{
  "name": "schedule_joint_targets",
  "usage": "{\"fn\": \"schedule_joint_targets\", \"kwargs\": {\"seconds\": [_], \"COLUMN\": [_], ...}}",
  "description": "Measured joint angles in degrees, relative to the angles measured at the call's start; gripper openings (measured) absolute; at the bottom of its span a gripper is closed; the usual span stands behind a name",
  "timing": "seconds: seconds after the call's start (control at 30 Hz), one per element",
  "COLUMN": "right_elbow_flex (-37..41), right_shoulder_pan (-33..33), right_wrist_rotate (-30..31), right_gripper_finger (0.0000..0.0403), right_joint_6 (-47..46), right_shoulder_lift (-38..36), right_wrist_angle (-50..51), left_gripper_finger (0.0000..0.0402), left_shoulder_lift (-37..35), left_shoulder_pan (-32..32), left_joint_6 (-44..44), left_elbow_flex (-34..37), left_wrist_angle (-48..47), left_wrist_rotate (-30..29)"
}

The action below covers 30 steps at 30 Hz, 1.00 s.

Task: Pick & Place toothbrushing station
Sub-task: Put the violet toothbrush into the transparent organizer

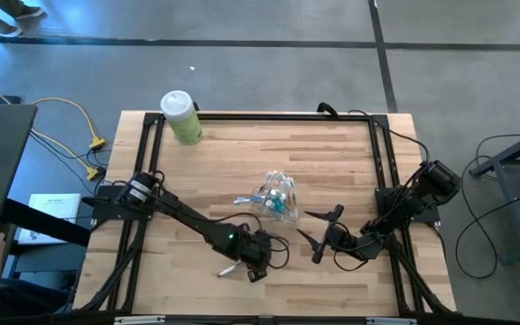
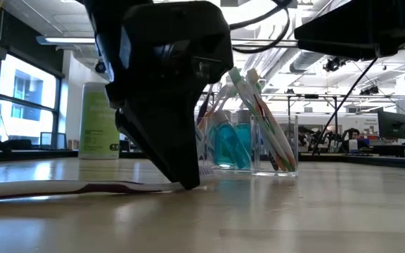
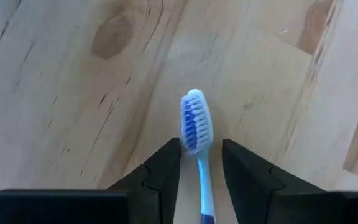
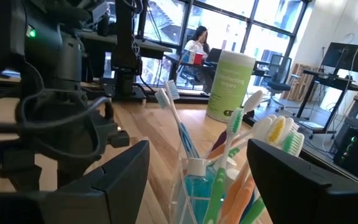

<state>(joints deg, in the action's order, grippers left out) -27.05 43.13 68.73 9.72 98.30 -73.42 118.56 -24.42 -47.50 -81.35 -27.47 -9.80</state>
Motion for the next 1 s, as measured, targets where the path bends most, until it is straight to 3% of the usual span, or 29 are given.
{"fn": "schedule_joint_targets", "kwargs": {"seconds": [0.17, 0.37, 1.0], "right_elbow_flex": [0.02, 0.02, 0.0], "right_shoulder_pan": [0.0, 0.0, 0.0], "right_wrist_rotate": [0.09, 0.16, 0.14], "right_gripper_finger": [0.0263, 0.0263, 0.0263], "right_joint_6": [-0.03, -0.01, -0.01], "right_shoulder_lift": [0.0, 0.0, 0.0], "right_wrist_angle": [0.0, 0.06, 1.69], "left_gripper_finger": [0.0089, 0.0013, 0.0003], "left_shoulder_lift": [0.25, 1.79, -2.76], "left_shoulder_pan": [0.54, 0.65, -1.93], "left_joint_6": [-0.38, 4.68, 4.52], "left_elbow_flex": [-0.03, -0.01, 0.66], "left_wrist_angle": [-4.33, -5.71, -6.6], "left_wrist_rotate": [0.04, -0.85, -4.25]}}
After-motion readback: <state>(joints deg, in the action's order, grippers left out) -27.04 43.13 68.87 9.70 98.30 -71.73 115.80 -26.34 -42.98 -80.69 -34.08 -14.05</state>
